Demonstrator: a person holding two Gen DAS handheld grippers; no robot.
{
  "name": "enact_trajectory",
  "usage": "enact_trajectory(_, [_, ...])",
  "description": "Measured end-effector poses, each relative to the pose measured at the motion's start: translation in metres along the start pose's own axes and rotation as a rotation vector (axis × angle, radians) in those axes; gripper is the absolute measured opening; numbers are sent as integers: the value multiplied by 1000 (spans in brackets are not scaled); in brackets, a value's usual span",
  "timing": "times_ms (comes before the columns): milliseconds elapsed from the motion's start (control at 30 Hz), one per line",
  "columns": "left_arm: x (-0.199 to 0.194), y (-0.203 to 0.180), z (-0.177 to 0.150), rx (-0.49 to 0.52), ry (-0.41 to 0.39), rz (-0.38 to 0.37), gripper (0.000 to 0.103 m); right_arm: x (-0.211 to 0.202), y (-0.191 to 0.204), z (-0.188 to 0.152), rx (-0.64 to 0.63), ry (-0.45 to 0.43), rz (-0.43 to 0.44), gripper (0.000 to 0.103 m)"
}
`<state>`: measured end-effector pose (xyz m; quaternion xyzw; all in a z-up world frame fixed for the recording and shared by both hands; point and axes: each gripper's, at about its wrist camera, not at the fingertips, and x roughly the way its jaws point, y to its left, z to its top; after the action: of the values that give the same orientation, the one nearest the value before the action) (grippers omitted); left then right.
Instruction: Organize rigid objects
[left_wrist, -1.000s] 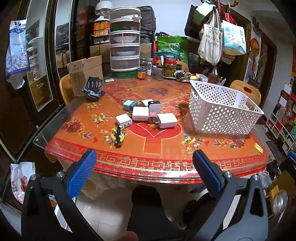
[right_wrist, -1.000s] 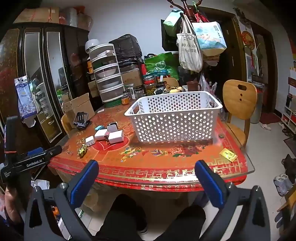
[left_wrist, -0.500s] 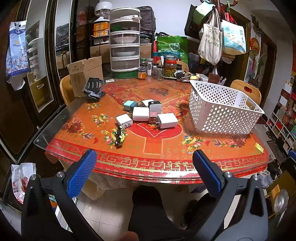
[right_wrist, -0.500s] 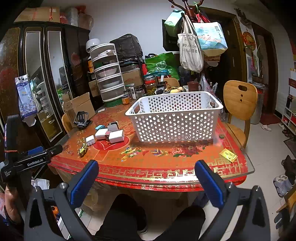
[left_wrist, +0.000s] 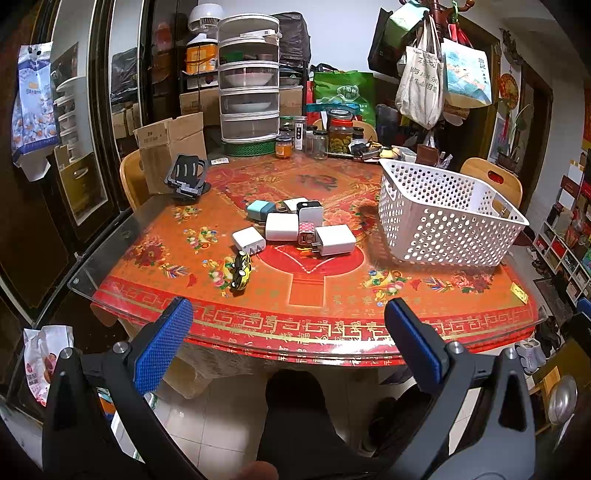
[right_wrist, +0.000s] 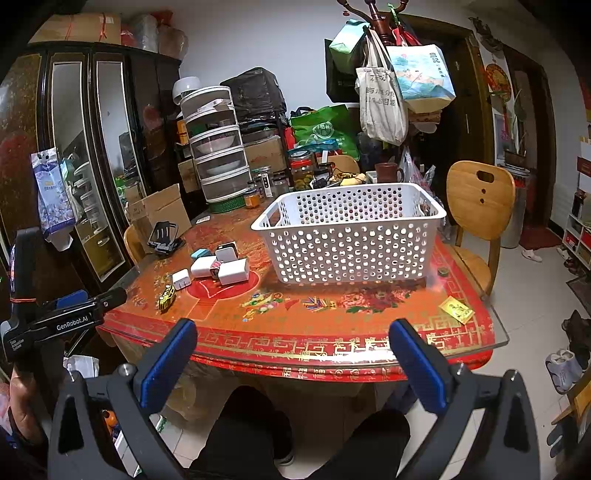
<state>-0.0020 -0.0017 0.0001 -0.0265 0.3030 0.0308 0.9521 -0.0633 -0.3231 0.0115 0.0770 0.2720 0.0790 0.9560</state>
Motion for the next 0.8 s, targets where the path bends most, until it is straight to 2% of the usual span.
enact_trajectory(800, [5, 2, 0, 4, 7, 4, 102, 0, 1, 0, -4, 0, 0, 103])
